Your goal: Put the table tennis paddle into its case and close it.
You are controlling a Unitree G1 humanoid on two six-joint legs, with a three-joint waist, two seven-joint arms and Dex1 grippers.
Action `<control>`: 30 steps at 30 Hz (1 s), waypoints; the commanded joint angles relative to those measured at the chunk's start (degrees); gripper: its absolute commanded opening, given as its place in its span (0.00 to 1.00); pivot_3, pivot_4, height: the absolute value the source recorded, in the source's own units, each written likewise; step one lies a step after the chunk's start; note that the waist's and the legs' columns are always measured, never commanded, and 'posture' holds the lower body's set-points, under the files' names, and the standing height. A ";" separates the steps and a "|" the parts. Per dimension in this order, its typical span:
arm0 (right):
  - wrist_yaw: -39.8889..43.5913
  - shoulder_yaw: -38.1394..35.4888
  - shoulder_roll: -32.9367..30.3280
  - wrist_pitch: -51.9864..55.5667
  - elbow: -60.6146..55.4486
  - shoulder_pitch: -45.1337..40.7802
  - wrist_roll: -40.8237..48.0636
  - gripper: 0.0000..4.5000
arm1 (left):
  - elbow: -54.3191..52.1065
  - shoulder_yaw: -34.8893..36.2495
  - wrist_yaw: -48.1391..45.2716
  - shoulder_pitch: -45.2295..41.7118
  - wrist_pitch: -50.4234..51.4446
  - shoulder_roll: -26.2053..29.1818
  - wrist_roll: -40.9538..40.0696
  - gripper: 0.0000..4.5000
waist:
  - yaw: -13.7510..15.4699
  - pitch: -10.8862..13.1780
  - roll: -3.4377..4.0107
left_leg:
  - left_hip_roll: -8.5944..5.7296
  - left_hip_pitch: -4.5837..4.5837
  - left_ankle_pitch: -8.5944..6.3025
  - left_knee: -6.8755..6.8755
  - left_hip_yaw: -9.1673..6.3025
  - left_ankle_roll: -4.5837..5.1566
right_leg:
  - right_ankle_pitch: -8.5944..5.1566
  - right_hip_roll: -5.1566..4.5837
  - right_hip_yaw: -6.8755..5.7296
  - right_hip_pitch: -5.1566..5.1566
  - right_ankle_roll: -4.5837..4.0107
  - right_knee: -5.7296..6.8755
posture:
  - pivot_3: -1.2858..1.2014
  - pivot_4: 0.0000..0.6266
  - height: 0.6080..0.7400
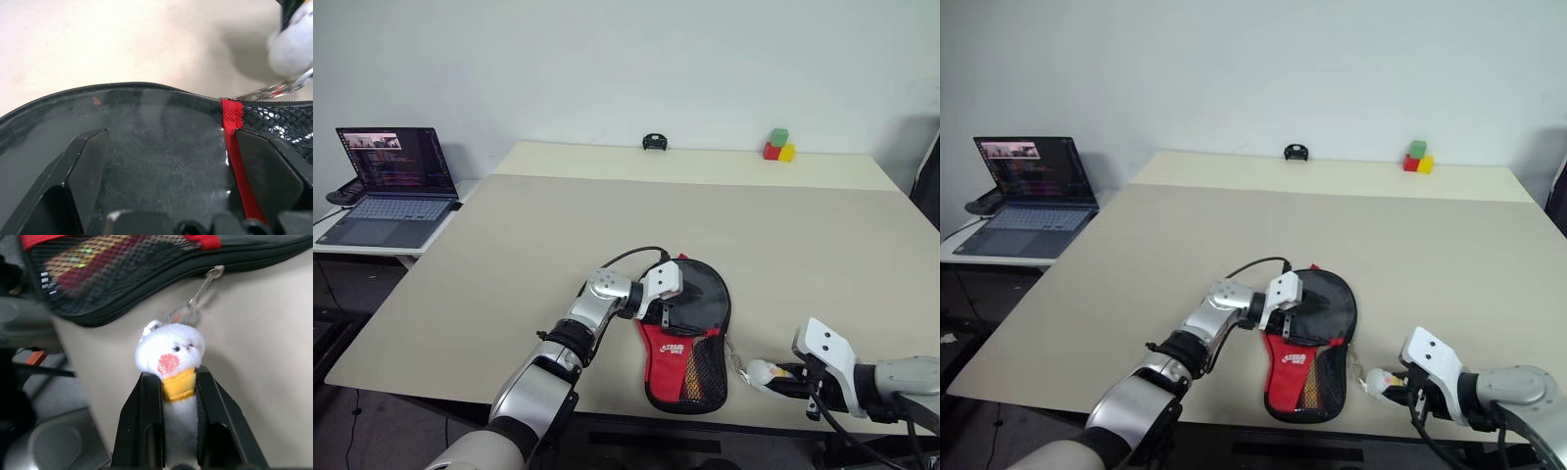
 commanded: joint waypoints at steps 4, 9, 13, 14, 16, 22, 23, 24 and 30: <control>4.02 -4.33 -3.46 2.06 -7.30 4.90 4.39 0.07 | 3.77 -4.27 -2.89 3.13 0.42 -0.42 4.67 1.00 | 0.08 -0.02 -0.03 | 0.00 0.12 -0.02 -0.02 -0.04 0.02 | -0.01 0.00 -0.05 0.19 0.02 -0.13 | 0.52 0.24 1.00; 4.22 -2.41 -3.93 2.43 -11.26 7.22 6.21 0.07 | 3.76 -4.19 -2.84 3.20 0.47 -0.66 4.77 1.00 | 0.20 -0.07 -0.09 | 0.00 0.13 -0.05 -0.04 -0.06 0.05 | -0.03 -0.01 -0.06 0.25 0.05 -0.24 | 0.52 0.24 1.00; 4.43 0.31 -4.81 2.16 -14.62 9.09 6.21 0.07 | 3.50 -4.19 -2.96 3.34 0.55 -0.62 4.80 1.00 | 0.41 -0.07 -0.10 | 0.00 0.12 -0.06 -0.06 -0.08 0.05 | -0.05 -0.01 -0.08 0.25 0.09 -0.28 | 0.52 0.24 1.00; 4.68 0.71 -5.19 1.98 -15.23 9.64 6.10 0.07 | 3.47 -4.22 -2.96 3.37 0.54 -0.62 4.86 1.00 | 0.40 -0.08 -0.13 | 0.00 0.12 -0.07 -0.07 -0.08 0.05 | -0.06 -0.01 -0.08 0.25 0.09 -0.30 | 0.52 0.24 1.00; 5.08 1.42 -5.86 1.94 -16.64 10.60 6.36 0.07 | 3.40 -4.24 -3.05 3.36 0.51 -0.48 4.93 1.00 | 0.39 -0.13 -0.20 | -0.01 0.12 -0.08 -0.07 -0.06 0.06 | -0.06 -0.01 -0.07 0.26 0.09 -0.30 | 0.52 0.24 1.00; 3.88 4.69 -6.41 0.65 -20.26 11.76 9.29 0.07 | 3.56 -4.35 -2.83 3.08 0.51 -0.55 5.29 1.00 | 0.40 -0.19 -0.30 | 0.01 0.13 -0.09 -0.09 -0.09 0.05 | -0.07 -0.01 -0.09 0.27 0.11 -0.33 | 0.52 0.24 1.00; 3.37 5.71 -6.63 -0.08 -20.27 11.63 9.84 0.07 | 3.60 -4.37 -2.75 3.02 0.51 -0.61 5.35 1.00 | 0.40 -0.20 -0.33 | 0.01 0.13 -0.09 -0.08 -0.09 0.05 | -0.07 -0.01 -0.09 0.27 0.11 -0.33 | 0.52 0.24 1.00; 2.89 6.65 -6.87 -0.60 -20.27 11.36 10.38 0.07 | 3.66 -4.36 -2.71 2.94 0.51 -0.64 5.39 1.00 | 0.40 -0.21 -0.35 | 0.00 0.13 -0.09 -0.08 -0.09 0.05 | -0.07 -0.02 -0.09 0.28 0.11 -0.34 | 0.52 0.24 1.00; -1.25 14.73 -7.15 -3.00 -20.27 8.37 11.74 0.07 | 3.25 -4.34 -2.58 2.76 0.89 -0.96 5.51 1.00 | 0.42 -0.24 -0.35 | 0.01 0.13 -0.09 -0.12 -0.16 0.05 | -0.07 -0.02 -0.16 0.34 0.11 -0.52 | 0.52 0.24 1.00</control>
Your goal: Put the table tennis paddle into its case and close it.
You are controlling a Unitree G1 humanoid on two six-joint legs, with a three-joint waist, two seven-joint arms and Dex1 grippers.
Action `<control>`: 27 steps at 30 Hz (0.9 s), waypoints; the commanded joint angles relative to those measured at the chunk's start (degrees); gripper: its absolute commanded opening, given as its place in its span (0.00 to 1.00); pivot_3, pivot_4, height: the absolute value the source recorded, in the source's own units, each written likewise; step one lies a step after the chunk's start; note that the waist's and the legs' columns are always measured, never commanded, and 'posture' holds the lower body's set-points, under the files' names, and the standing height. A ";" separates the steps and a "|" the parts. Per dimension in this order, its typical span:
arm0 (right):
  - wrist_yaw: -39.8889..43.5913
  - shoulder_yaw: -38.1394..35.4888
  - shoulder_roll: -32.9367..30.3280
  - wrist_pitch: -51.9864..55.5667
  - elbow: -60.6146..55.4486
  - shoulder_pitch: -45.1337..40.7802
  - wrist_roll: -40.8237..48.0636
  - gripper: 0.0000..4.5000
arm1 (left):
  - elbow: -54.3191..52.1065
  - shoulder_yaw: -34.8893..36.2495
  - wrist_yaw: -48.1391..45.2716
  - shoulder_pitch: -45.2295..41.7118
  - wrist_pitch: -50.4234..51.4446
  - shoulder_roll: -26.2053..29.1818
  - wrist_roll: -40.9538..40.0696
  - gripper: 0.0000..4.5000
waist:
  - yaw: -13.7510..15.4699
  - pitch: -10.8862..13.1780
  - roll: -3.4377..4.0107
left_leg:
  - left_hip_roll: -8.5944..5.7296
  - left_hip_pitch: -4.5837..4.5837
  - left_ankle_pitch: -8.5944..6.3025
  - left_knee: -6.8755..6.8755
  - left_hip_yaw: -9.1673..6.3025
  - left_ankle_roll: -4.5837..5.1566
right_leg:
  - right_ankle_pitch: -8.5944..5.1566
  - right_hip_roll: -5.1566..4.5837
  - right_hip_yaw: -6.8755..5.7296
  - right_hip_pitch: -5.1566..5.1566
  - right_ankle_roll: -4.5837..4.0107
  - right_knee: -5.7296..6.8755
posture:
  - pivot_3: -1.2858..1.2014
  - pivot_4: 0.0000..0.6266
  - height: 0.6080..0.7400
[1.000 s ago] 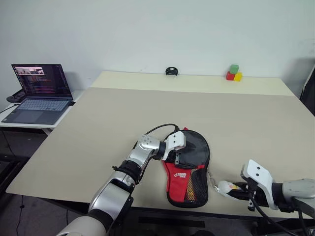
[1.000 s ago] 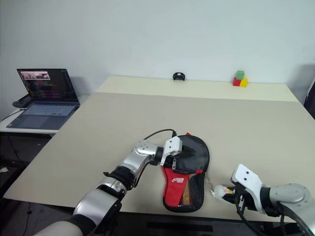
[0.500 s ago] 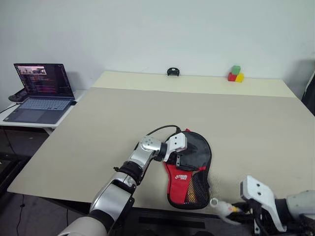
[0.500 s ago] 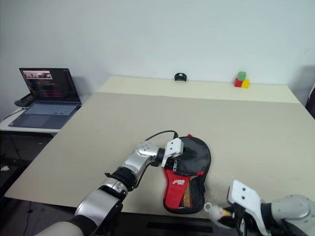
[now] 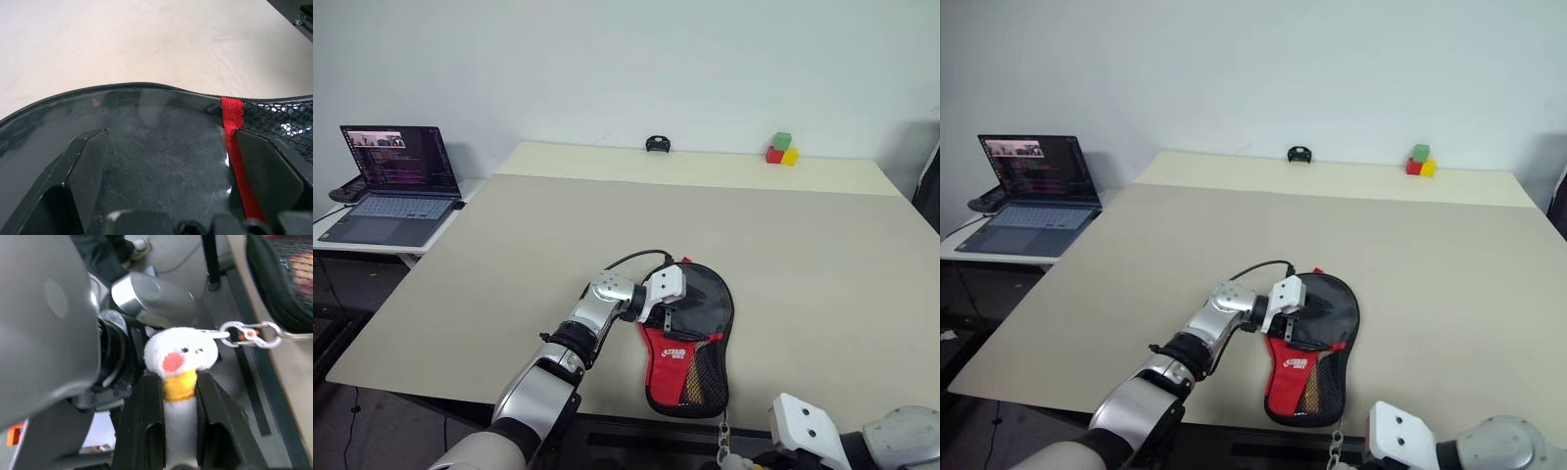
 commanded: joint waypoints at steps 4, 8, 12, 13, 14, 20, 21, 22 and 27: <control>-1.36 7.28 0.93 -1.19 -3.24 -1.38 0.84 0.07 | 2.21 -4.40 -1.80 3.07 1.40 0.25 4.70 1.00 | 0.01 -0.07 -0.09 | 0.00 -0.01 -0.04 -0.04 -0.04 0.02 | 0.01 0.00 -0.04 0.07 0.01 -0.19 | 0.52 0.24 1.00; -1.44 7.19 0.75 -2.05 -1.84 -1.60 -2.46 0.07 | 1.82 -4.16 -1.44 3.14 1.59 0.26 4.61 1.00 | 0.01 -0.09 -0.11 | 0.00 -0.02 -0.11 -0.06 -0.03 0.07 | 0.00 0.00 -0.03 0.08 0.01 -0.27 | 0.52 0.24 1.00; -0.69 6.12 0.38 -2.46 0.69 -1.60 -3.92 0.23 | 2.00 -3.95 -0.94 2.89 1.57 -0.04 4.54 1.00 | 0.01 -0.12 -0.12 | 0.00 0.00 -0.12 -0.05 -0.04 0.08 | 0.00 0.00 -0.04 0.09 0.01 -0.26 | 0.52 0.24 1.00; -0.44 6.13 0.31 -2.87 1.25 -1.59 -4.45 0.28 | 2.09 -3.88 -0.77 2.82 1.52 -0.13 4.52 1.00 | 0.01 -0.12 -0.12 | 0.00 0.00 -0.12 -0.05 -0.04 0.08 | 0.00 0.00 -0.04 0.09 0.01 -0.26 | 0.52 0.24 1.00; -0.66 6.10 0.45 -3.22 1.78 -1.69 -5.40 0.35 | 2.20 -3.77 -0.55 2.71 1.48 -0.23 4.48 1.00 | 0.01 -0.12 -0.12 | 0.00 0.00 -0.12 -0.05 -0.03 0.08 | 0.00 0.00 -0.04 0.09 0.01 -0.26 | 0.52 0.24 1.00; 0.91 1.14 0.41 -2.11 1.72 -3.13 -2.61 0.65 | 2.89 -3.47 0.39 2.23 1.15 -0.78 4.44 1.00 | 0.02 -0.12 -0.12 | 0.00 0.01 -0.13 0.00 -0.03 0.09 | 0.02 0.00 -0.04 0.14 0.03 -0.25 | 0.52 0.24 1.00; 1.18 -0.64 0.41 -1.57 1.59 -3.64 -1.29 0.65 | 3.00 -3.43 0.51 2.15 1.08 -0.86 4.44 1.00 | 0.03 -0.12 -0.12 | 0.00 0.02 -0.13 0.00 -0.03 0.09 | 0.03 0.00 -0.03 0.15 0.05 -0.25 | 0.52 0.24 1.00; 1.44 -2.25 0.47 -1.21 1.83 -4.65 -0.06 0.65 | 3.31 -3.30 0.73 1.97 1.03 -0.96 4.42 1.00 | 0.05 -0.12 -0.13 | -0.01 0.02 -0.13 0.01 -0.03 0.09 | 0.04 0.00 -0.03 0.17 0.06 -0.26 | 0.52 0.24 1.00; -0.38 -11.30 2.09 4.13 5.57 -15.00 11.36 0.65 | 4.62 -2.91 1.33 0.87 0.38 -1.21 4.42 1.00 | 0.34 -0.10 -0.14 | -0.01 0.12 -0.13 0.04 -0.03 0.10 | 0.08 -0.02 -0.02 0.31 0.10 -0.27 | 0.52 0.24 1.00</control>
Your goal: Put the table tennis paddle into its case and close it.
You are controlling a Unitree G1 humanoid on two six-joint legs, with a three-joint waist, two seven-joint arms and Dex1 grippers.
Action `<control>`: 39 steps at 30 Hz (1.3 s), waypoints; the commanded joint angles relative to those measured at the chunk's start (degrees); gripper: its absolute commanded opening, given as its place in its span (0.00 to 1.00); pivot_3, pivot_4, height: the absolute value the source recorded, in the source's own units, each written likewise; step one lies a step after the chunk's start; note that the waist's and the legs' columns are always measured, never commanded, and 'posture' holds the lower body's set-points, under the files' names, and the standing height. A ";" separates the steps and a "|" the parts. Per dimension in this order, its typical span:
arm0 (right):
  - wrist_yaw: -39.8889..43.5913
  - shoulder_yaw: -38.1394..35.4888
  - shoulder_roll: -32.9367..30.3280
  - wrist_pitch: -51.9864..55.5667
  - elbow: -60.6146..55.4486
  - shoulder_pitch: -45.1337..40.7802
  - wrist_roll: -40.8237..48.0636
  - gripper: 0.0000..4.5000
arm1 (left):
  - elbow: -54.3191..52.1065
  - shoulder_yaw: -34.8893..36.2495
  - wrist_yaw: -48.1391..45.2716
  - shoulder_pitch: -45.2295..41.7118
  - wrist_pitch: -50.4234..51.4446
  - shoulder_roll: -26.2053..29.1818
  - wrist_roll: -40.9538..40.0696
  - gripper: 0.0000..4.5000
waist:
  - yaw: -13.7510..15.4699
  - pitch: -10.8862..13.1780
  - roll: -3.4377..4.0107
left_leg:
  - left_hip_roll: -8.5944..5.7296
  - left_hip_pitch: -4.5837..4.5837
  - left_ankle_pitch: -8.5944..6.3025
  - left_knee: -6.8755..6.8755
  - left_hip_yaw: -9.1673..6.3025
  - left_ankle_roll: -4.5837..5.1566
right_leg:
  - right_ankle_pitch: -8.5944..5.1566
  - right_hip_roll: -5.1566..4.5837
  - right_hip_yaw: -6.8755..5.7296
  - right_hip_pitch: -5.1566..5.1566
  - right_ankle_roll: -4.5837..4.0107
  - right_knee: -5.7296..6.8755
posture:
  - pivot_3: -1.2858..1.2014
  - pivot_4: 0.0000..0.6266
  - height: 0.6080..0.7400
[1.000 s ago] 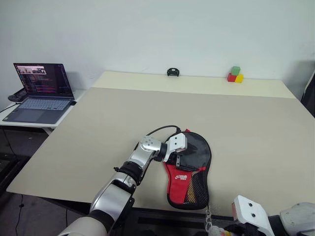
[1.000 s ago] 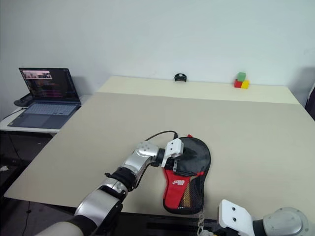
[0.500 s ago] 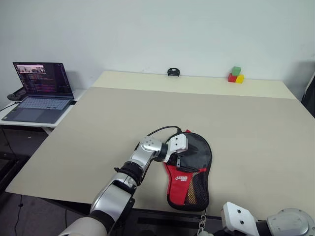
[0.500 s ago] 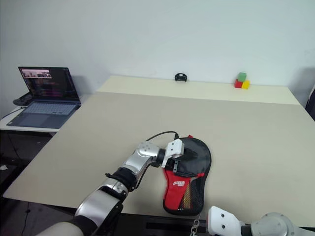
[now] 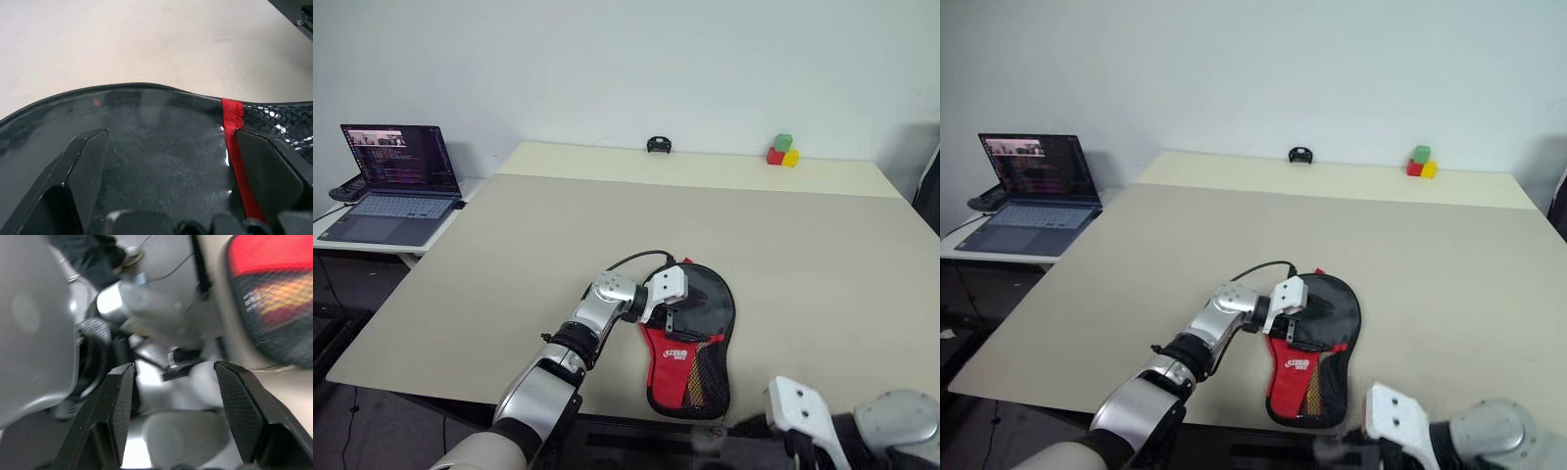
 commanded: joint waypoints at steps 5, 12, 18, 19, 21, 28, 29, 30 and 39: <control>-3.23 -8.89 0.86 4.77 8.06 -13.59 10.05 0.65 | 1.83 -1.69 -0.23 0.91 0.17 -0.59 2.43 1.00 | 0.70 0.02 -0.01 | 0.00 -0.03 -0.02 -0.02 -0.01 0.03 | 0.01 -0.02 0.00 -0.03 -0.02 -0.04 | 0.52 0.24 1.00; -4.74 -5.52 7.25 -2.92 25.20 -22.50 0.01 0.65 | -8.40 1.19 -1.75 2.80 4.92 1.19 -1.90 1.00 | 0.59 0.07 0.05 | 0.01 -0.43 -0.01 -0.02 0.04 0.03 | 0.02 -0.02 0.07 -0.53 -0.06 0.03 | 0.52 0.24 1.00; 0.35 -1.06 12.64 -13.35 45.88 -31.47 -9.29 0.65 | -27.59 4.50 -0.14 8.61 13.87 6.98 -6.54 1.00 | -0.85 0.55 0.46 | 0.02 -0.58 0.09 -0.03 0.21 -0.15 | 0.02 -0.01 0.23 -0.78 -0.07 0.11 | 0.52 0.24 1.00; 1.16 -0.97 13.22 -14.45 48.49 -32.54 -10.15 0.65 | -31.49 5.33 0.48 9.72 16.28 8.03 -7.69 1.00 | -0.83 0.61 0.53 | 0.03 -0.58 0.09 -0.03 0.21 -0.15 | 0.02 -0.01 0.23 -0.81 -0.08 0.14 | 0.52 0.24 1.00; 2.34 -0.95 14.52 -17.45 54.01 -34.95 -12.23 0.65 | -39.80 8.15 2.29 12.10 21.71 10.76 -10.63 1.00 | -0.83 0.71 0.66 | 0.05 -0.61 0.11 -0.03 0.20 -0.18 | 0.02 0.00 0.23 -0.85 -0.09 0.15 | 0.52 0.24 1.00; 5.50 -1.46 16.54 -26.75 71.35 -40.75 -18.49 0.65 | -58.18 20.49 15.93 21.97 36.08 17.87 -15.37 1.00 | -0.89 0.74 0.71 | 0.05 -0.64 0.13 -0.02 0.23 -0.22 | 0.02 -0.02 0.26 -0.88 -0.09 0.13 | 0.52 0.24 1.00; 5.69 -1.80 16.59 -28.08 73.90 -41.52 -19.23 0.65 | -60.17 21.88 17.82 23.90 37.34 18.58 -15.57 1.00 | -1.04 0.75 0.75 | 0.05 -0.64 0.13 -0.03 0.24 -0.22 | 0.02 -0.02 0.27 -0.88 -0.09 0.12 | 0.52 0.24 1.00; 5.75 -2.17 16.64 -29.19 76.23 -42.25 -19.87 0.65 | -62.07 22.91 19.47 25.73 38.43 19.21 -15.69 1.00 | -0.99 0.76 0.75 | 0.05 -0.62 0.13 -0.05 0.28 -0.22 | 0.02 -0.02 0.31 -0.88 -0.10 0.12 | 0.52 0.24 1.00; 7.09 -3.43 15.01 -31.56 84.18 -46.12 -23.38 0.65 | -63.75 25.72 26.57 31.48 38.19 23.88 -14.00 1.00 | -0.46 0.88 0.89 | 0.06 -0.61 0.15 0.00 0.28 -0.25 | 0.11 -0.05 0.28 -0.86 -0.19 0.14 | 0.52 0.24 1.00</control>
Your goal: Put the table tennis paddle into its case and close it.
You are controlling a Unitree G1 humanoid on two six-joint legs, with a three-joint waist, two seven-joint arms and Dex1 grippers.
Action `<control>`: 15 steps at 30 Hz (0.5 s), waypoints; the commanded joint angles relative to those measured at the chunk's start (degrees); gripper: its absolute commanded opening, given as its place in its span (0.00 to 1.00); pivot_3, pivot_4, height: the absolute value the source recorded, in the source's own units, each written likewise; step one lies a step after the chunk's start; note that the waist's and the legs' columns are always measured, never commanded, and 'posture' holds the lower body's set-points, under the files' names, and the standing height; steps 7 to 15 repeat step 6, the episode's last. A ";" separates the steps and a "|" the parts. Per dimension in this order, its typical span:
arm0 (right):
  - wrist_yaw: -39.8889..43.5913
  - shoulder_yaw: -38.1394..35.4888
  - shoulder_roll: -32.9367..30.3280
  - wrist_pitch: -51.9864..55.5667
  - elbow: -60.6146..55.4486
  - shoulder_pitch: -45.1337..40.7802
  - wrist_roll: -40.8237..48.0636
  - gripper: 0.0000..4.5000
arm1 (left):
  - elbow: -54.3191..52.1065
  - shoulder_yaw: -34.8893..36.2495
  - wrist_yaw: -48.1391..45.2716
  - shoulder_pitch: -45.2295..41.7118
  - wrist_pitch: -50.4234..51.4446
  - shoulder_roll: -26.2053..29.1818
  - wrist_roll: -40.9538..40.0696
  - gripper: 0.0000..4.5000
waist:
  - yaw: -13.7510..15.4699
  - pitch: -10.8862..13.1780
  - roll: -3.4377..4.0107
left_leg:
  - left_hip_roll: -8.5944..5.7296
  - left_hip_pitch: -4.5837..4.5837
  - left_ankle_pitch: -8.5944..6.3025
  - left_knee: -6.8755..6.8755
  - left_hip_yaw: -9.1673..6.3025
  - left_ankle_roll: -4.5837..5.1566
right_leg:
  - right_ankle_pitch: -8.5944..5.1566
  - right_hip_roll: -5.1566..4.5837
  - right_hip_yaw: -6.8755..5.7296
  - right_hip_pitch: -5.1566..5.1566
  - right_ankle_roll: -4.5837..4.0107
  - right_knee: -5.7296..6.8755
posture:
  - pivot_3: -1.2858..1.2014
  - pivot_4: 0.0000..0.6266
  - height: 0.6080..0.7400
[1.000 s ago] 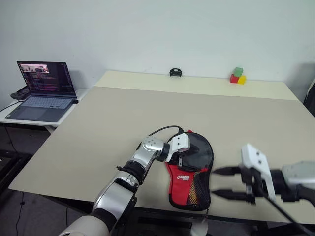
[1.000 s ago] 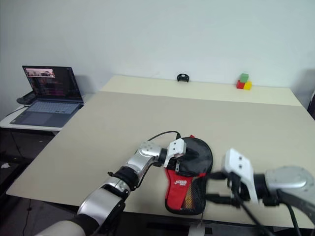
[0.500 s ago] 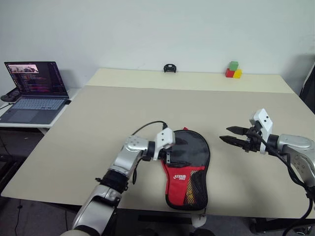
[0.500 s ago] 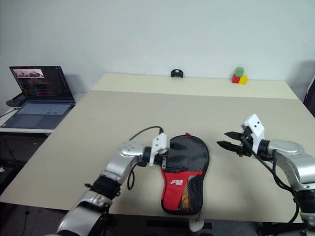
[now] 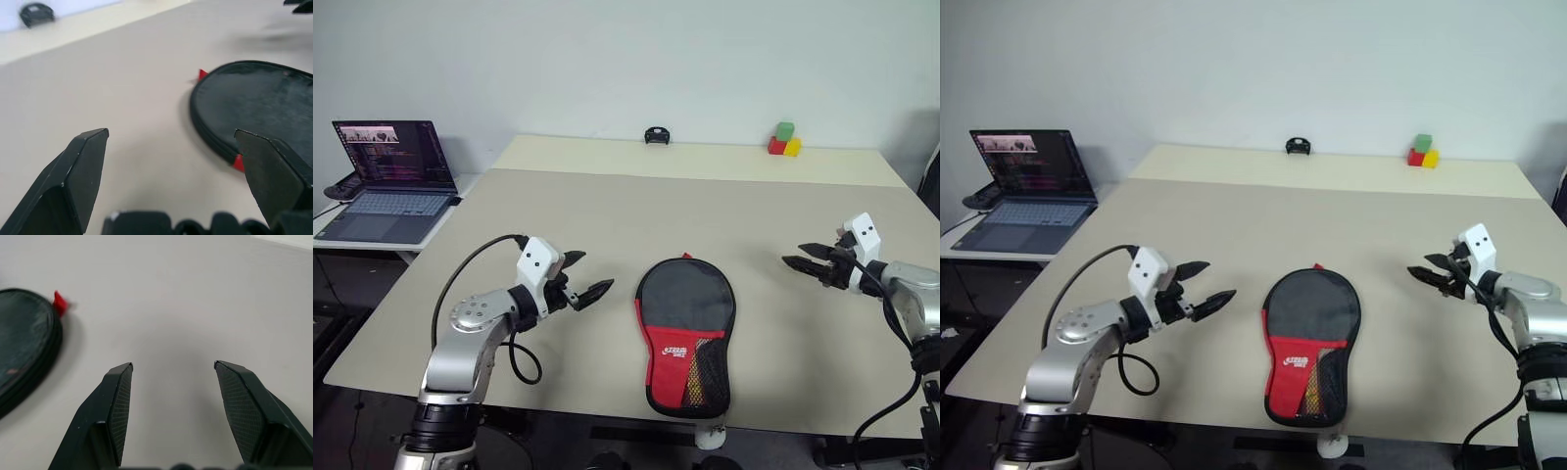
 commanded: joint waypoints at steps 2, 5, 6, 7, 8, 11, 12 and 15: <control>1.06 -1.56 -1.91 0.25 -2.28 -0.27 -0.84 0.65 | 1.66 0.34 1.66 0.20 -3.62 2.25 1.66 1.00 | -0.14 0.00 0.02 | 0.01 0.00 0.00 -0.02 0.00 0.00 | 0.00 0.01 -0.01 0.00 -0.01 -0.03 | 0.52 0.24 1.00; 1.96 -1.56 -2.80 0.40 -1.14 -0.87 -1.49 0.65 | 2.57 -0.17 3.22 -0.70 -3.89 1.74 1.71 1.00 | -0.22 0.02 0.04 | 0.01 -0.04 0.00 -0.03 0.03 -0.01 | 0.00 0.00 0.02 -0.03 -0.01 -0.06 | 0.52 0.24 1.00; 2.15 -1.58 -2.99 0.23 -0.23 -1.52 -1.85 0.65 | 3.00 -0.44 3.62 -1.27 -4.04 1.60 1.81 1.00 | -0.22 0.02 0.04 | 0.01 -0.05 0.00 -0.03 0.04 -0.01 | 0.00 -0.01 0.02 -0.04 -0.01 -0.06 | 0.52 0.24 1.00; 2.15 -1.58 -2.99 0.23 -0.23 -1.52 -1.85 0.65 | 3.00 -0.44 3.62 -1.27 -4.04 1.60 1.81 1.00 | -0.22 0.02 0.04 | 0.01 -0.05 0.00 -0.03 0.04 -0.01 | 0.00 -0.01 0.02 -0.04 -0.01 -0.06 | 0.52 0.24 1.00; 2.15 -1.58 -2.99 0.23 -0.23 -1.52 -1.85 0.65 | 3.00 -0.44 3.62 -1.27 -4.04 1.60 1.81 1.00 | -0.22 0.02 0.04 | 0.01 -0.05 0.00 -0.03 0.04 -0.01 | 0.00 -0.01 0.02 -0.04 -0.01 -0.06 | 0.52 0.24 1.00; 2.15 -1.58 -2.99 0.23 -0.23 -1.52 -1.85 0.65 | 3.00 -0.44 3.62 -1.27 -4.04 1.60 1.81 1.00 | -0.22 0.02 0.04 | 0.01 -0.05 0.00 -0.03 0.04 -0.01 | 0.00 -0.01 0.02 -0.04 -0.01 -0.06 | 0.52 0.24 1.00; 2.15 -1.58 -2.99 0.23 -0.23 -1.52 -1.85 0.65 | 3.00 -0.44 3.62 -1.27 -4.04 1.60 1.81 1.00 | -0.22 0.02 0.04 | 0.01 -0.05 0.00 -0.03 0.04 -0.01 | 0.00 -0.01 0.02 -0.04 -0.01 -0.06 | 0.52 0.24 1.00; 2.15 -1.58 -2.99 0.23 -0.23 -1.52 -1.85 0.65 | 3.00 -0.44 3.62 -1.27 -4.04 1.60 1.81 1.00 | -0.22 0.02 0.04 | 0.01 -0.05 0.00 -0.03 0.04 -0.01 | 0.00 -0.01 0.02 -0.04 -0.01 -0.06 | 0.52 0.24 1.00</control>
